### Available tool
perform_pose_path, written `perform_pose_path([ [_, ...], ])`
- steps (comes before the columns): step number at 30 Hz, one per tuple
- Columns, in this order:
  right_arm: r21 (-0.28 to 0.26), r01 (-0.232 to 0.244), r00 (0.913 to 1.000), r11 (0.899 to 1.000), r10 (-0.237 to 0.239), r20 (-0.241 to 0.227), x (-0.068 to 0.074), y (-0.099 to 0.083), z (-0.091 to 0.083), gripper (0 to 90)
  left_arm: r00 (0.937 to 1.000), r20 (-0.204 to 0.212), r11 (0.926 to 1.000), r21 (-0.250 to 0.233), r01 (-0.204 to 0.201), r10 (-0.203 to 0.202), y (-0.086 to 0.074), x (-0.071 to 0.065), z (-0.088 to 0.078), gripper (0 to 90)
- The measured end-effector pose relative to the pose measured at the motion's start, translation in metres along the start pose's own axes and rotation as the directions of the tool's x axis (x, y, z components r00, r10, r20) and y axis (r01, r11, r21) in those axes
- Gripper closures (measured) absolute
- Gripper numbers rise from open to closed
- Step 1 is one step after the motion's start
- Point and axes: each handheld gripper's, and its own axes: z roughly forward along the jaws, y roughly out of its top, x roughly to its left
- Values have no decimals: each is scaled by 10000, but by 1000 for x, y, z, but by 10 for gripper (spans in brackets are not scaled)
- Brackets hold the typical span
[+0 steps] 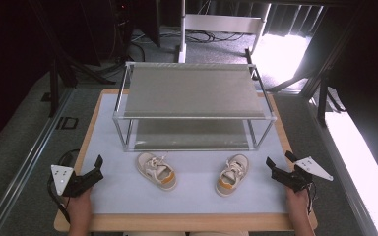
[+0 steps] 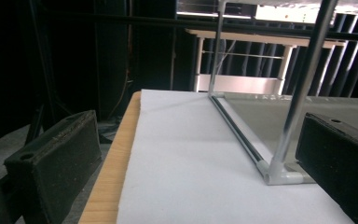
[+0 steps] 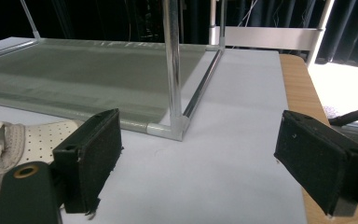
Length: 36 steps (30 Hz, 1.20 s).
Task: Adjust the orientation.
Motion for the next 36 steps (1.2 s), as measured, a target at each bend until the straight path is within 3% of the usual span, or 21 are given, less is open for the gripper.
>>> perform_pose_path([
  [4,12,-37,10000,10000,37,-16,-1,0,0,142,9998,71,9997,83,211,-211,0,2,1,0],
  [10,118,-73,9999,9999,74,-82,-1,1,1,141,9934,895,9956,659,660,-717,3,7,2,0],
  [15,116,-310,9995,9995,310,-60,-3,1,1,141,9688,2247,9776,2022,587,-1046,12,12,7,0],
  [16,116,-310,9995,9995,310,-60,-3,1,1,141,9688,2247,9776,2022,587,-1046,12,12,7,0],
  [17,147,-307,9995,9994,308,-63,-3,1,1,141,9514,2809,9700,2360,589,-1261,14,13,9,0],
  [18,147,-307,9995,9994,308,-63,-3,1,1,141,9514,2809,9700,2360,589,-1261,14,13,9,0],
  [19,169,-288,9995,9994,290,-87,-3,1,2,141,9397,3176,9600,2777,359,-1270,15,12,11,0],
  [22,176,-250,9996,9995,251,-96,-3,1,2,141,9339,3424,9515,3074,-84,-1024,16,9,12,0],
  [23,195,-241,9997,9995,243,-97,-3,1,2,141,9238,3734,9436,3278,-460,-847,18,7,13,0],
  [24,195,-241,9997,9995,243,-97,-3,1,2,141,9238,3734,9436,3278,-460,-847,18,7,13,0],
  [25,207,-227,9997,9995,229,-97,-3,1,2,141,9147,3990,9312,3535,-887,-643,20,4,14,0],
  [27,218,-224,9997,9995,226,-98,-3,1,2,141,9077,4181,9160,3765,-1385,-346,22,1,14,0],
  [28,218,-224,9997,9995,226,-98,-3,1,2,141,9077,4181,9160,3765,-1385,-346,22,1,14,0],
  [29,222,-238,9997,9995,240,-89,-3,1,2,141,9002,4351,8977,4031,-1776,-172,24,-3,16,0],
  [30,222,-243,9997,9995,245,-90,-3,1,2,141,9002,4351,8977,4031,-1776,-172,24,-3,16,0],
  [31,224,-245,9997,9994,247,-91,-3,1,2,141,8912,4536,8756,4313,-2175,-20,27,-6,17,0],
  [32,224,-245,9997,9994,247,-91,-3,1,2,141,8912,4536,8756,4313,-2175,-20,27,-6,17,0],
  [33,221,-242,9997,9995,244,-94,-3,1,2,141,8816,4720,8544,4567,-2478,34,29,-9,18,0],
  [34,223,-245,9997,9995,247,-93,-3,1,2,141,8816,4720,8544,4567,-2478,34,29,-9,18,0],
  [35,225,-243,9997,9995,245,-84,-3,1,2,141,8740,4857,8305,4823,-2787,113,31,-12,19,0],
  [36,226,-242,9997,9995,244,-83,-3,1,2,141,8740,4857,8305,4823,-2787,113,31,-12,19,0],
])
